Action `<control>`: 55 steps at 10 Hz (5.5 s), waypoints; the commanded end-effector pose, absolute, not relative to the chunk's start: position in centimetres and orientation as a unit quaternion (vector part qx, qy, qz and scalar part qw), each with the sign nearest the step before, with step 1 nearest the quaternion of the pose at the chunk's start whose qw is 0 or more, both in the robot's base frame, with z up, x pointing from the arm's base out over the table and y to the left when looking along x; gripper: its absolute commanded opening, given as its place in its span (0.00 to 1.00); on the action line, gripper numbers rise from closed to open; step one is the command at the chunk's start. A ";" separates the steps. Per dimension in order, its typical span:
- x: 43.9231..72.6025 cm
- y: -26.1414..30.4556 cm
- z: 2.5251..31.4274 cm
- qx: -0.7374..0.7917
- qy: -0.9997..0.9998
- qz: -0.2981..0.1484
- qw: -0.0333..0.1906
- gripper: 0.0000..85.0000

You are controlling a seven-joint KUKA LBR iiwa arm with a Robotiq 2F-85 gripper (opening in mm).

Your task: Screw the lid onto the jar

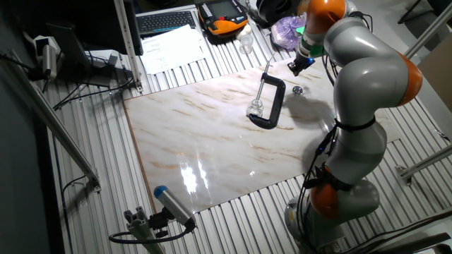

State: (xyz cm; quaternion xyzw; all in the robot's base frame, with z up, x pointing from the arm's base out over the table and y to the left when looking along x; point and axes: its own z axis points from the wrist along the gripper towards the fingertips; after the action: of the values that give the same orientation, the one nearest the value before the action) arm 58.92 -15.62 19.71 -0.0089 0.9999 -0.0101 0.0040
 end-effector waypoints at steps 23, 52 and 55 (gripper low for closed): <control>58.7 -22.3 13.0 -0.042 0.999 0.009 -0.003 0.00; 58.7 -22.2 10.5 -0.002 0.998 -0.067 0.003 0.00; 58.7 -22.2 10.5 0.005 0.999 -0.046 -0.004 0.00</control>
State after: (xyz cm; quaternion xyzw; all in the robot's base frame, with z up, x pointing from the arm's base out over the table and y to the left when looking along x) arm 58.66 -22.27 10.47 0.0056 0.9987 -0.0505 -0.0007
